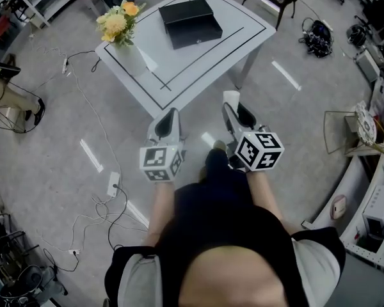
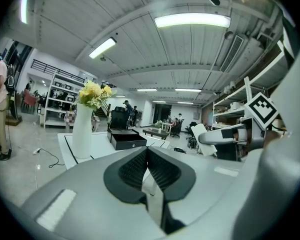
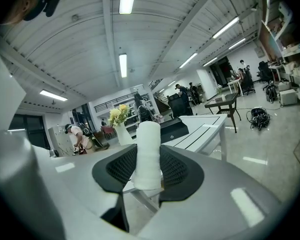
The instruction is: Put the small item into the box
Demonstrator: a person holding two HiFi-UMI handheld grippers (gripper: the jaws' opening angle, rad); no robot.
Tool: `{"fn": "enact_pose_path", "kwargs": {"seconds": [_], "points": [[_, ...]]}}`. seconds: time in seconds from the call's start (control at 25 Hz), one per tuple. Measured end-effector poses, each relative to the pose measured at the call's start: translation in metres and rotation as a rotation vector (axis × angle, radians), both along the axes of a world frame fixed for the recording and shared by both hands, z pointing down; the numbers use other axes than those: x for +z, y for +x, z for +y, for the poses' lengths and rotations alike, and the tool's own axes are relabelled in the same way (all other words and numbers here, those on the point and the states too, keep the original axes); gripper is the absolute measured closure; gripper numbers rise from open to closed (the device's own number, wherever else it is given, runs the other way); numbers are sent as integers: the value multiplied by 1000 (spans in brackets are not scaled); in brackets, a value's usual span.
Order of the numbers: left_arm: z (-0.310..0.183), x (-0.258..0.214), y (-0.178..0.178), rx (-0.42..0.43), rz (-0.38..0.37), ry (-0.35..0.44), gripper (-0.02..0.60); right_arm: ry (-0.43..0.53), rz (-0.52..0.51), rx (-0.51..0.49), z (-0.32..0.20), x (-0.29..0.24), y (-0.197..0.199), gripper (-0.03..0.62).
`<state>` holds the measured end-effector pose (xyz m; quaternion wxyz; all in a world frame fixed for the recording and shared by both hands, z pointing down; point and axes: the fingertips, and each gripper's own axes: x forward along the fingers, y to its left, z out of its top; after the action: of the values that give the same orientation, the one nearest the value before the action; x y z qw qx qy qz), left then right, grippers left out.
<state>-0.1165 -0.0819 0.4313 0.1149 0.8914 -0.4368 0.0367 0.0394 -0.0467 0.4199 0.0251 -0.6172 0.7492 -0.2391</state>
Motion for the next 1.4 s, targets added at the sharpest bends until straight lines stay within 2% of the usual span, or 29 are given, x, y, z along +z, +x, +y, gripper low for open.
{"fn": "enact_pose_path", "kwargs": {"seconds": [0.52,1.4], "points": [[-33,3,24,24,12,-5,573,-6,13,-3,-31,2,19,454],[-115,3,60,-12,-6,-22,572,-33,16,-101,-125,7,46,456]]}}
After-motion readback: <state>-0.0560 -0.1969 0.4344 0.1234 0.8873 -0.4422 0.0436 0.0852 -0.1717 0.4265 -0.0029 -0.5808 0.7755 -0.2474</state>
